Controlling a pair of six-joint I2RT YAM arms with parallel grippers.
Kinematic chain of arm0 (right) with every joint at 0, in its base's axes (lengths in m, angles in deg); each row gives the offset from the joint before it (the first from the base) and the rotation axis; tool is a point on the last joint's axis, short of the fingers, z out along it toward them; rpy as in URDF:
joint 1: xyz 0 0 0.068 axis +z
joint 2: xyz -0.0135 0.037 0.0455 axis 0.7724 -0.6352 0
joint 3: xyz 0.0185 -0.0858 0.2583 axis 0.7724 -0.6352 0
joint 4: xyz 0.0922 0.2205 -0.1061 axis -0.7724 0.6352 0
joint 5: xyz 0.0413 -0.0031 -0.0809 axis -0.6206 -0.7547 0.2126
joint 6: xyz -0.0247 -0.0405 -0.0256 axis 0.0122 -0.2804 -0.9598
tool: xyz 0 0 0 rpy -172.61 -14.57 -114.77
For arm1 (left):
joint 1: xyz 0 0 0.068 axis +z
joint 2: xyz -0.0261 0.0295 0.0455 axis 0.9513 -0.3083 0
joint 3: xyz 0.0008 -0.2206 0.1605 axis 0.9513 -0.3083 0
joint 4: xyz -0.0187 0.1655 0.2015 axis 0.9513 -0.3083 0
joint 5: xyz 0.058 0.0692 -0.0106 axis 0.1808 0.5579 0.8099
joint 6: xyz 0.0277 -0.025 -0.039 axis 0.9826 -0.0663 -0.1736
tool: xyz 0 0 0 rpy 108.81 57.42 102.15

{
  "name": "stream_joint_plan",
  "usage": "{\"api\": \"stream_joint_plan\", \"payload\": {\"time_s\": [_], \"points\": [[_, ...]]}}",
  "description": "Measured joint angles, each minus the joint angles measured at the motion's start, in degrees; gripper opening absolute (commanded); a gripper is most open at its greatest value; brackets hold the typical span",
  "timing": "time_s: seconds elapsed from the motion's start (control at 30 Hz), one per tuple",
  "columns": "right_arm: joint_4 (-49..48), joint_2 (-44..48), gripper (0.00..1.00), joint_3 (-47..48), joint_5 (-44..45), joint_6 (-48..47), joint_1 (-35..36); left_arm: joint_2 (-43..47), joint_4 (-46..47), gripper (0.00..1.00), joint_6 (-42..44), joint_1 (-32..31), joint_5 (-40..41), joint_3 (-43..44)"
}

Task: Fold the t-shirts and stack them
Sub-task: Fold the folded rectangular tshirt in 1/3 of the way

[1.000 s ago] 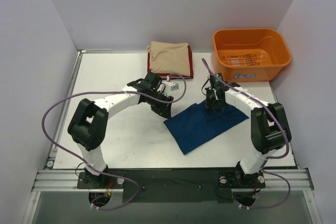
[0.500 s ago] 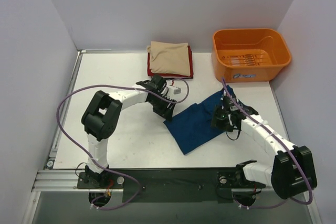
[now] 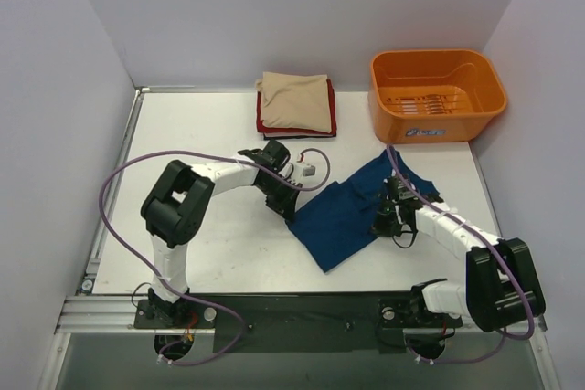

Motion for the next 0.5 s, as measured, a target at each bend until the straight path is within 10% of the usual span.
{"api": "stream_joint_plan", "payload": {"time_s": [0.27,0.33,0.43,0.5], "points": [[3.6,2.1,0.00,0.0,2.7,-0.1,-1.9,2.1,0.4,0.00,0.0,-1.4,-1.5,-2.6],[4.5,2.4,0.19,0.0,3.1,-0.5,-2.4,3.2,0.4,0.00,0.0,-1.7,-1.9,-3.7],[6.1,2.2,0.39,0.9,3.5,-2.3,-3.1,5.1,0.3,0.38,-0.1,-1.8,-2.4,-4.6],[8.1,1.2,0.46,3.0,3.8,-4.5,-3.5,5.9,0.0,0.43,0.3,-1.8,-2.4,-4.8]]}}
